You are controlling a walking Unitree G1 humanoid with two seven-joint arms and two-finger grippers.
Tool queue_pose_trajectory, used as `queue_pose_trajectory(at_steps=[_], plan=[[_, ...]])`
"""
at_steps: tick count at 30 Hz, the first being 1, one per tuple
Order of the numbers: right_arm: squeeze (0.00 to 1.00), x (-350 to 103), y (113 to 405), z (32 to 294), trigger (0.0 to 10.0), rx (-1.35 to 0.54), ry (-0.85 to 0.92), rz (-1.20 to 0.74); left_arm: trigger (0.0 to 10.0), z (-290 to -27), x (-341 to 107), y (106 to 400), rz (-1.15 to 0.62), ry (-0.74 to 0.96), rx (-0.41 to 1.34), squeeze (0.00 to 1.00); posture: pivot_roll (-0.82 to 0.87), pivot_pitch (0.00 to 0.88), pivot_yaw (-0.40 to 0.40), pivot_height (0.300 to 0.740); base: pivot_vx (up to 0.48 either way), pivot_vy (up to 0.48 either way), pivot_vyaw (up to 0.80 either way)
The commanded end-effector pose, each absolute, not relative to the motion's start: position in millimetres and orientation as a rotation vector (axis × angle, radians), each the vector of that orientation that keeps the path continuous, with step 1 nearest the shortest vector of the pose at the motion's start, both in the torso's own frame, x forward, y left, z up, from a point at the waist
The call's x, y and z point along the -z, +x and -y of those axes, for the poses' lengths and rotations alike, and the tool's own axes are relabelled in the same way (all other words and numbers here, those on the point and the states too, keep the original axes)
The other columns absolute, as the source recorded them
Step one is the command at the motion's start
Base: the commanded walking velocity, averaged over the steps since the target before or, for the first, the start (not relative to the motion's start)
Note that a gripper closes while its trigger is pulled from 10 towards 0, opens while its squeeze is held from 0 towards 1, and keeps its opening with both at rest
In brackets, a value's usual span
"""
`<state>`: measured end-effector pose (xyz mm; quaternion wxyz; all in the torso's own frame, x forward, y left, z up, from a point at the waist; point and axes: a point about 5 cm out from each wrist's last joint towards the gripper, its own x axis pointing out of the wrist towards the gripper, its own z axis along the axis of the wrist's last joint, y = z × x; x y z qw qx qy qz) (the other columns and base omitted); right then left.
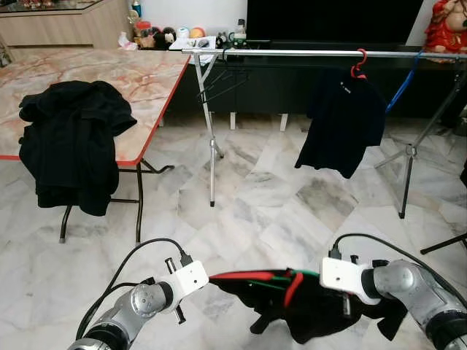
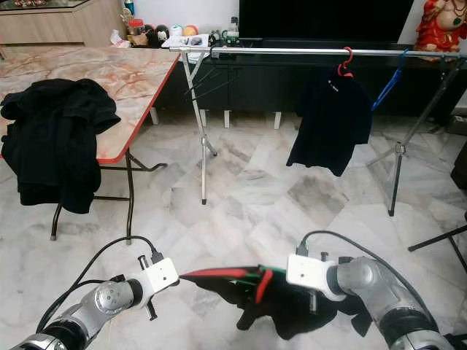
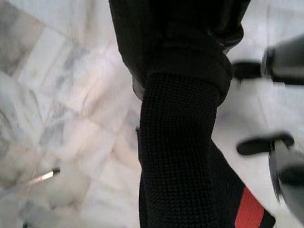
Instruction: Hang hanger
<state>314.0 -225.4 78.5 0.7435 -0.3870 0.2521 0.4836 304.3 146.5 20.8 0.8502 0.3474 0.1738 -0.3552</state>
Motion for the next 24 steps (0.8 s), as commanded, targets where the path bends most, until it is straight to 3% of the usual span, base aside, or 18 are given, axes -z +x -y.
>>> queue_pose_trajectory(at_steps=[1,7,24], plan=[[0.0,-84,316,225,0.0,-1.05,-0.824,-0.519,0.0,-150,-16,301,-0.403,0.761,0.762,0.0,0.07,0.091,0.026,0.74,0.0,0.0,0.0],[0.0,-72,310,238,0.0,-1.048,-0.972,-0.636,0.0,-150,-16,300,-0.403,0.759,0.773,0.0,0.07,0.094,0.023,0.74,0.0,0.0,0.0],[0.0,-45,298,229,0.0,-1.082,-1.04,-0.737,0.0,-147,-40,314,-0.343,0.674,0.802,0.0,0.09,0.081,0.022,0.74,0.0,0.0,0.0]])
